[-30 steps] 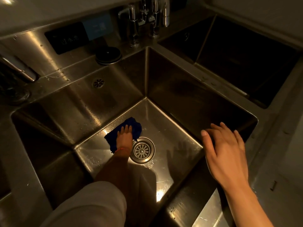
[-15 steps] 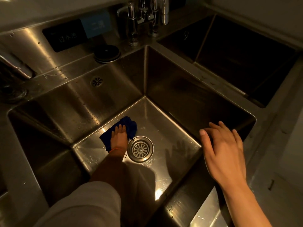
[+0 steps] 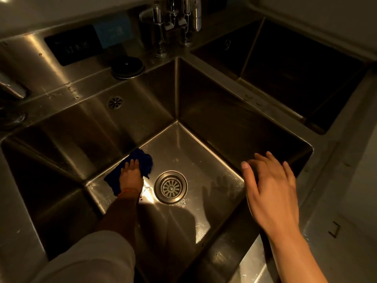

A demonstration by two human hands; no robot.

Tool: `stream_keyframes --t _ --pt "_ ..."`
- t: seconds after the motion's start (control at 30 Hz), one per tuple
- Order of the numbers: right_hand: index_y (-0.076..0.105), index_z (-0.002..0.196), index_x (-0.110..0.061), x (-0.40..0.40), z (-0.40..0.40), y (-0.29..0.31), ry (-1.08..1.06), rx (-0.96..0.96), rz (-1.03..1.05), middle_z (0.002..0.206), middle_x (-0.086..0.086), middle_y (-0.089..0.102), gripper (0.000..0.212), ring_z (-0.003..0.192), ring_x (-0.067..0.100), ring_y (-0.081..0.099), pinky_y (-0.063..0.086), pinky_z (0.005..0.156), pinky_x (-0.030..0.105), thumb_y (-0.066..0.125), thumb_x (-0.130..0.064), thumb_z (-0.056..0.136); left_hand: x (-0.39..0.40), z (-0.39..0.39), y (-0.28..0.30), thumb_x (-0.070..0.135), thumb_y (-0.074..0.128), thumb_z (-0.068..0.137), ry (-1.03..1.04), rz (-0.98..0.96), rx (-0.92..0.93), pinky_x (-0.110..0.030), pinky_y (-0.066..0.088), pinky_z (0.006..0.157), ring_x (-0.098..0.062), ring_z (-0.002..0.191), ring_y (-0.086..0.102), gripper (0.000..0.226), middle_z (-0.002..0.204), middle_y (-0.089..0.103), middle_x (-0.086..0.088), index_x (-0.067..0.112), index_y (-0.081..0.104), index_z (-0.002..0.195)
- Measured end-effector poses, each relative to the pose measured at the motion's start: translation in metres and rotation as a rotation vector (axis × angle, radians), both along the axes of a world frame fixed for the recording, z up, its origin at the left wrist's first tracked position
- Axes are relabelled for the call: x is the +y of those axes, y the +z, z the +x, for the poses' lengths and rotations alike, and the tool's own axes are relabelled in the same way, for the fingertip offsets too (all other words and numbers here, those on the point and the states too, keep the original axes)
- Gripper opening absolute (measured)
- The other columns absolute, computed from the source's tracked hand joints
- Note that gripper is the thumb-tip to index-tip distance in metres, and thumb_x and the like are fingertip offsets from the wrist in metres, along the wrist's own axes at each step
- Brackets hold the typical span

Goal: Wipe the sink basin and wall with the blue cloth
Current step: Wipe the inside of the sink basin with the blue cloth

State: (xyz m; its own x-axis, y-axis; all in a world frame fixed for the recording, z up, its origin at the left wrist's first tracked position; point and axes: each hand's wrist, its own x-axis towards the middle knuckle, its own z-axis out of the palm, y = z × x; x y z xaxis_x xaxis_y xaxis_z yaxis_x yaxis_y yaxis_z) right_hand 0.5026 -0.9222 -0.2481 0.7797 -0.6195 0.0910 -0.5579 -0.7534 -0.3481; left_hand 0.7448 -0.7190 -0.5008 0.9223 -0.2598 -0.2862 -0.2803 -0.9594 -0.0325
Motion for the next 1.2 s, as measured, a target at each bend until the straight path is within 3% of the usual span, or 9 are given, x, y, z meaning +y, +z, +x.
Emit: stream_keyframes --t 0.23,0.6,0.8,1.2 --pt "0.061 0.115 -0.015 0.0 0.0 -0.001 -0.003 -0.007 0.002 0.132 0.005 0.054 0.061 0.135 0.016 0.031 0.01 0.116 0.04 0.018 -0.05 0.089 -0.033 0.017 0.009 0.012 0.051 0.095 -0.057 -0.049 -0.008 -0.039 0.023 0.117 -0.027 0.144 0.022 0.062 0.157 0.022 -0.01 0.01 0.021 0.15" --pt "0.062 0.111 -0.017 -0.001 0.0 -0.003 -0.018 -0.021 -0.008 0.131 0.004 0.055 0.056 0.134 0.015 0.032 0.012 0.115 0.04 0.023 -0.049 0.089 -0.057 0.044 0.008 0.009 0.042 0.099 -0.236 0.006 0.023 -0.037 0.016 0.12 -0.027 0.147 0.013 0.063 0.16 0.01 -0.007 0.013 0.009 0.153" --pt "0.062 0.112 -0.017 0.001 0.001 -0.001 -0.01 -0.012 0.001 0.131 0.005 0.055 0.056 0.134 0.015 0.032 0.012 0.115 0.04 0.022 -0.048 0.088 -0.038 0.035 0.005 0.011 0.047 0.097 -0.076 -0.079 -0.006 -0.037 0.019 0.118 -0.027 0.146 0.018 0.061 0.159 0.017 -0.01 0.01 0.019 0.151" --pt "0.062 0.112 -0.016 0.001 -0.001 0.0 0.002 -0.003 -0.007 0.13 0.005 0.056 0.057 0.134 0.017 0.033 0.011 0.115 0.04 0.021 -0.049 0.093 0.023 0.017 -0.001 0.017 0.053 0.093 0.067 -0.055 -0.018 -0.037 0.019 0.118 -0.025 0.146 0.019 0.064 0.158 0.021 -0.009 0.01 0.023 0.15"
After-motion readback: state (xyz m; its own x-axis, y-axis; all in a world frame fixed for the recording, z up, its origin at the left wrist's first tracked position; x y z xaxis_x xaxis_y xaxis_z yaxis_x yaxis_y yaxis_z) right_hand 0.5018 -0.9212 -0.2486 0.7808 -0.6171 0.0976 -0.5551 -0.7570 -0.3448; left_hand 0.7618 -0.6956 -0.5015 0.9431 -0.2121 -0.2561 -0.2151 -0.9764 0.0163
